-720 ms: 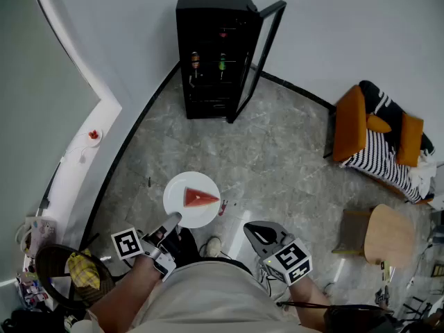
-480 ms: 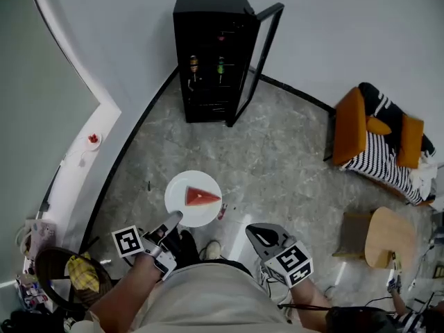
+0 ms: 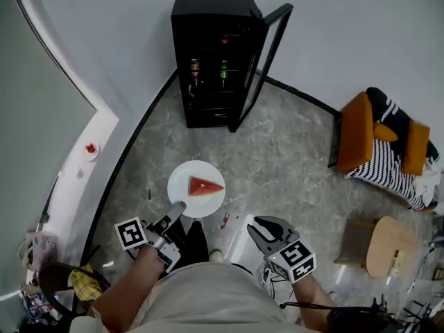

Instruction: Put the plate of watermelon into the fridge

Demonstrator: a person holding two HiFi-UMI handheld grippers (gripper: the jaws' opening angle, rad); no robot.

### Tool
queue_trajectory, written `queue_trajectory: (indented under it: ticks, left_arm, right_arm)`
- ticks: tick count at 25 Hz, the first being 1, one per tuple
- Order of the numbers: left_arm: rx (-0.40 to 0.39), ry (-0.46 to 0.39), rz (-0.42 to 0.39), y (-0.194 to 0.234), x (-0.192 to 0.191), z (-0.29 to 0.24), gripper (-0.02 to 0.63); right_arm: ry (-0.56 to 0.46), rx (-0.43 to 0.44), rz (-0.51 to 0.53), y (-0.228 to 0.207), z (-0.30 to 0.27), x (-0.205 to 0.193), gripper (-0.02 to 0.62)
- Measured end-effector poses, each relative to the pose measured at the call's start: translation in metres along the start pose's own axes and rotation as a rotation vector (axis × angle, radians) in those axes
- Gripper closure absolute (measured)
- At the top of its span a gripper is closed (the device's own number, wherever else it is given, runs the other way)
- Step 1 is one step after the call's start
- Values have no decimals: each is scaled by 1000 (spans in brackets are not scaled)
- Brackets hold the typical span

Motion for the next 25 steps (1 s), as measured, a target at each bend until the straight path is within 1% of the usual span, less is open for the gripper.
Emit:
queue_trajectory:
  ticks: [3, 7, 12, 14, 17, 19, 25]
  left_arm:
    - [-8, 16, -10, 1, 44, -35, 581]
    - [-17, 25, -16, -1, 108, -86, 581]
    - [0, 51, -42, 4, 181, -138, 581]
    - [1, 50, -53, 3, 207, -162, 581]
    - [-3, 36, -26, 4, 232, -191, 581]
    - [-8, 18, -16, 6, 247, -211, 581]
    - [-12, -37, -6, 17, 291, -277, 581]
  right_arm:
    - [7, -8, -23, -30, -27, 28, 503]
    - [20, -31, -14, -72, -66, 76, 502]
    - [-22, -70, -31, -122, -115, 130, 503]
    - [-20, -81, -42, -144, -135, 147, 503]
    - [14, -73, -64, -166, -156, 165, 503]
    - [23, -59, -56, -182, -169, 177, 503]
    - [75, 18, -34, -245, -208, 198, 503]
Point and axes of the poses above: the fingertips, and each gripper's own axes: z backward along the fingers, y to its left, x out of its top, the point moved 4 cm from there along z, backward along the fingers, and after that the axes turned 4 degrees about y, right-handed, at the moved point
